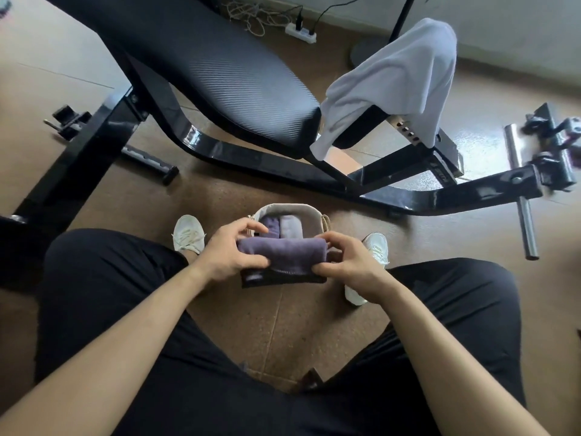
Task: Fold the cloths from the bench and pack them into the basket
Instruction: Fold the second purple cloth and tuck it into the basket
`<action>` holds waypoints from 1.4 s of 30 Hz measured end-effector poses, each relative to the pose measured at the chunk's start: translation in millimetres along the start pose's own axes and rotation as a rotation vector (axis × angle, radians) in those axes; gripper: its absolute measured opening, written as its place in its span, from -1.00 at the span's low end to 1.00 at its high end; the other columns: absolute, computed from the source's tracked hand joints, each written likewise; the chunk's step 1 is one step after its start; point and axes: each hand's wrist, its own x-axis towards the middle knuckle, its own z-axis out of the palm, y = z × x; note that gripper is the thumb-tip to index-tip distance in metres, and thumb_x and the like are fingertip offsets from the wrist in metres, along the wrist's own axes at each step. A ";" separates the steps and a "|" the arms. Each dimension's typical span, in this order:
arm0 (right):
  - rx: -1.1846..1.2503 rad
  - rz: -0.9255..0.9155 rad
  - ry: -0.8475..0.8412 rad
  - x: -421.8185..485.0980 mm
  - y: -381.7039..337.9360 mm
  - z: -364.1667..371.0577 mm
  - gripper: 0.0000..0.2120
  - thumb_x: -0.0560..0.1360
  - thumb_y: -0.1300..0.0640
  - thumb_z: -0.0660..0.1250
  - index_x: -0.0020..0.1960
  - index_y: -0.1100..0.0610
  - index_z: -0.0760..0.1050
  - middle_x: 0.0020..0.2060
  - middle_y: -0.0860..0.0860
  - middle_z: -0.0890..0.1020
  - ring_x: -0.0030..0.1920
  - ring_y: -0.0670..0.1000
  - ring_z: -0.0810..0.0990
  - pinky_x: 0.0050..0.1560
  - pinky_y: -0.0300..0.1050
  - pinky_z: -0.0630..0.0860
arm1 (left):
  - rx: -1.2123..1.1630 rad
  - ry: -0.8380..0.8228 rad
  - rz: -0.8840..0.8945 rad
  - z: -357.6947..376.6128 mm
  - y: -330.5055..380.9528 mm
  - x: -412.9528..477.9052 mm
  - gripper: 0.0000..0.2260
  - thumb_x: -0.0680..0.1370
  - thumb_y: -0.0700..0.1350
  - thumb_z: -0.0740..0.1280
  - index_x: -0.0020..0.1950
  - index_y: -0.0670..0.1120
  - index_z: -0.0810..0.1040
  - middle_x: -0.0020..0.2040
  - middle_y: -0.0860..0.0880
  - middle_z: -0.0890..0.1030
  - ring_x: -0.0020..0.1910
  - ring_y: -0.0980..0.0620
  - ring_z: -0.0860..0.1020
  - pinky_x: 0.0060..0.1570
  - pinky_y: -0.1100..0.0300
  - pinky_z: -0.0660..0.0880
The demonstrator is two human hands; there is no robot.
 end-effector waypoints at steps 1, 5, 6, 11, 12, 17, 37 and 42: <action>0.022 0.008 0.017 1.1 0.2 -0.6 -0.66 0.44 0.39 0.46 0.19 0.22 0.56 0.07 0.27 0.65 0.11 0.28 0.66 0.14 0.22 0.62 | -0.016 -0.002 -0.025 -0.9 -2.6 2.2 -0.51 0.27 0.12 0.60 0.16 0.18 0.58 0.17 0.09 0.63 0.17 0.08 0.61 0.15 -0.07 0.63; 0.163 0.072 0.018 2.3 1.9 -6.1 -0.66 0.51 0.43 0.38 0.25 0.24 0.52 0.12 0.28 0.65 0.11 0.18 0.67 0.07 0.00 0.66 | -0.121 0.025 -0.053 -0.5 -3.2 7.2 -0.56 0.34 0.18 0.59 0.15 0.14 0.58 0.11 0.06 0.66 0.11 0.08 0.64 0.09 0.11 0.61; 0.200 0.076 -0.005 1.6 1.8 -7.1 -0.61 0.51 0.42 0.38 0.30 0.18 0.50 0.18 0.27 0.63 0.14 0.18 0.67 0.09 0.03 0.67 | -0.161 0.029 -0.048 0.0 -2.0 7.7 -0.61 0.39 0.09 0.59 0.16 0.11 0.58 0.11 0.04 0.66 0.12 0.09 0.64 0.08 0.16 0.60; -0.016 -0.131 -0.078 -7.2 -5.6 -2.1 -0.30 0.54 0.36 0.41 0.54 -0.12 0.32 0.35 -0.05 0.51 0.24 -0.18 0.59 0.13 -0.13 0.62 | -0.319 0.174 -0.041 2.3 -5.0 11.6 -0.66 0.43 -0.17 0.58 0.15 -0.02 0.59 0.07 -0.11 0.70 0.07 0.00 0.66 0.06 0.12 0.62; -0.100 -0.163 -0.078 -7.8 -6.1 2.1 -0.36 0.54 0.35 0.41 0.52 -0.09 0.37 0.28 -0.05 0.53 0.17 -0.18 0.60 0.09 -0.12 0.62 | -0.334 0.208 -0.045 2.1 -5.6 12.7 -0.67 0.43 -0.19 0.58 0.14 -0.01 0.59 0.05 -0.11 0.70 0.06 -0.01 0.67 0.02 0.13 0.62; -0.222 -0.160 -0.085 -9.4 -10.3 23.2 -0.54 0.47 0.22 0.51 0.29 -0.14 0.57 0.16 0.05 0.51 0.16 0.06 0.56 0.08 0.07 0.62 | -0.356 0.328 -0.026 3.8 -4.1 16.3 -0.69 0.44 -0.17 0.58 0.08 0.07 0.60 0.02 -0.04 0.70 0.06 0.00 0.67 -0.01 0.17 0.62; -0.197 -0.130 0.067 0.9 0.2 28.9 -0.57 0.45 0.26 0.52 0.25 -0.04 0.58 0.29 -0.10 0.46 0.33 -0.15 0.46 0.25 -0.17 0.53 | -0.196 0.149 -0.011 4.7 14.0 16.4 -0.59 0.41 -0.13 0.61 0.23 -0.03 0.65 0.12 0.02 0.70 0.14 0.08 0.65 0.22 0.04 0.60; 0.507 0.126 0.166 7.3 -9.8 24.4 -0.61 0.54 0.10 0.44 0.34 0.00 0.50 0.09 0.23 0.60 -0.07 0.14 0.70 0.02 0.19 0.68 | 0.004 0.285 0.289 17.3 26.7 8.7 -0.53 0.39 -0.12 0.62 0.26 -0.04 0.60 0.15 0.06 0.66 0.15 0.15 0.63 0.15 0.26 0.57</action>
